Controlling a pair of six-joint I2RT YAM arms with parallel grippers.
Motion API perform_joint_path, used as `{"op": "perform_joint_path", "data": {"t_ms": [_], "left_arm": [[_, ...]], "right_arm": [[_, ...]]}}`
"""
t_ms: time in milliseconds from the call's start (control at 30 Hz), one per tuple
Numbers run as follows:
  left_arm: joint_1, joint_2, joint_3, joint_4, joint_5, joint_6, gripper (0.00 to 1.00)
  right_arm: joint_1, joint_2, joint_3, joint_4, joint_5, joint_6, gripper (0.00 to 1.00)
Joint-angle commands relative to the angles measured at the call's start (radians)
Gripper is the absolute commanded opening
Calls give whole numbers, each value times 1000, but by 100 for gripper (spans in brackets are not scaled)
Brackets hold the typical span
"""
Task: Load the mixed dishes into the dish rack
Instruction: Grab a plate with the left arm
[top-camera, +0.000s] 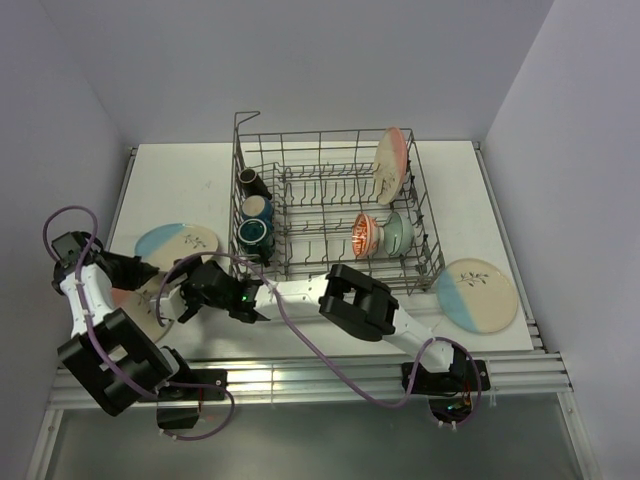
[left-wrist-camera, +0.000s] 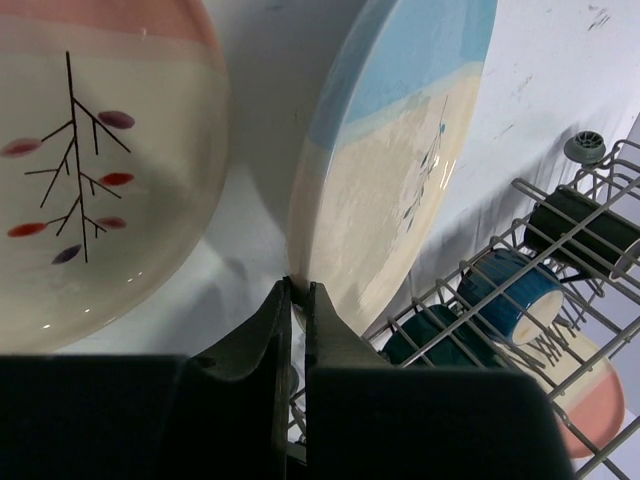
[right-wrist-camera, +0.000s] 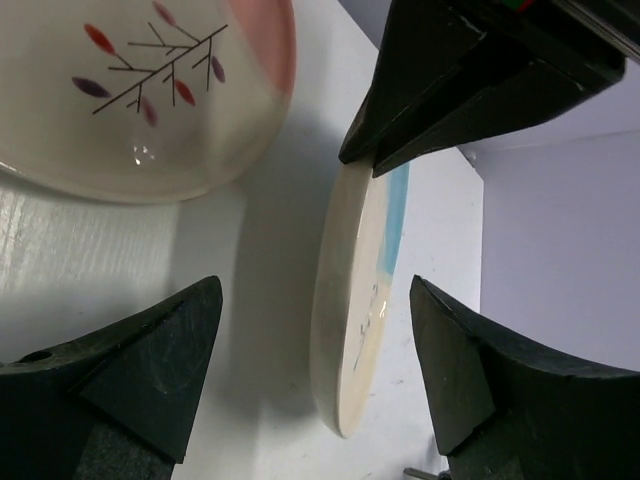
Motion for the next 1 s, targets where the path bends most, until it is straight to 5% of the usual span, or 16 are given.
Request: {"op": "perform_joint_path", "data": {"t_ms": [0,333,767,967], "left_arm": [[6,-51,-1,17,95,-21,0],[6,-94,-53,20,127,-39,0],[7,-86,-21,4,141,-41,0],[7,-82,-21,8,142,-41,0]], "right_arm": [[-21,51,51,80,3,-19,82],[-30,109,106,101,39,-31,77],[-30,97,68,100,53,-51,25],[-30,94,68,106,56,-42,12]]}}
